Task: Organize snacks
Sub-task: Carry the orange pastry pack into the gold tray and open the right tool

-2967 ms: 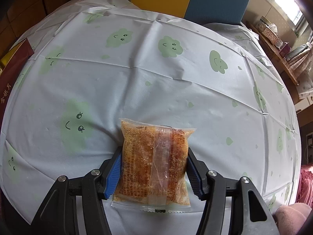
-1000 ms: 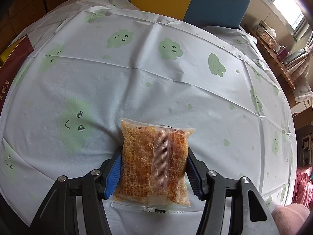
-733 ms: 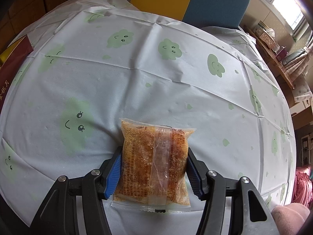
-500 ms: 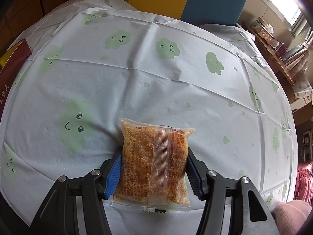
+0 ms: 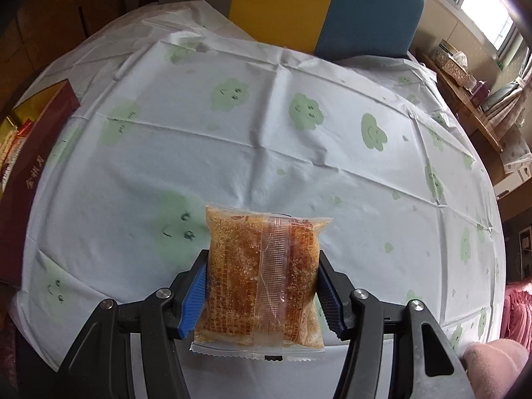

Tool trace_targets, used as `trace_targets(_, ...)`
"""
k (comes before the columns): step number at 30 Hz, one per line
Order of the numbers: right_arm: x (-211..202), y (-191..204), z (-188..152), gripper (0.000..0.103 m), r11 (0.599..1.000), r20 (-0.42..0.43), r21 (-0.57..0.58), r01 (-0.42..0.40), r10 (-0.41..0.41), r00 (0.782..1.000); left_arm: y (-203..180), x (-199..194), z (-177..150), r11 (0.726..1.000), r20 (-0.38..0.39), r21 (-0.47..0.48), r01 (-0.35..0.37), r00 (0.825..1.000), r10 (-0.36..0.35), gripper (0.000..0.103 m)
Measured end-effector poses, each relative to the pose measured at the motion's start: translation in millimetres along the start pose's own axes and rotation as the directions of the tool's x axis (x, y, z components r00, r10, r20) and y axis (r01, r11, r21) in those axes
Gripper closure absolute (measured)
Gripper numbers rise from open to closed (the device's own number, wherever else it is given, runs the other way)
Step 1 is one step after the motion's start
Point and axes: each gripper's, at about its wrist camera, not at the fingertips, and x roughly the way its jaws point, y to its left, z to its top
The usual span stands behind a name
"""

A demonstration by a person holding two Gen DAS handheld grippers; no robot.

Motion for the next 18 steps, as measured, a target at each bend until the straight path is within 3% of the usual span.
trace_targets(7, -31.0, 78.6, 26.5, 0.043, 0.978, 0.093, -0.137, -0.154, 0.168, 0.981, 11.0, -3.5, 5.9, 0.999, 0.016, -0.027, -0.031, 0.999, 0.031, 0.071)
trace_targets(13, -63.9, 170.2, 44.1, 0.043, 0.898, 0.113, -0.309, -0.314, 0.362, 0.925, 27.4, -7.7, 11.3, 0.995, 0.038, -0.061, -0.074, 0.996, 0.076, 0.071)
trace_targets(18, -69.3, 243.3, 52.6, 0.043, 0.832, 0.066, -0.386, -0.399, 0.456, 0.888, 39.4, -5.9, 12.5, 0.992, 0.036, -0.094, -0.087, 0.995, 0.091, 0.071)
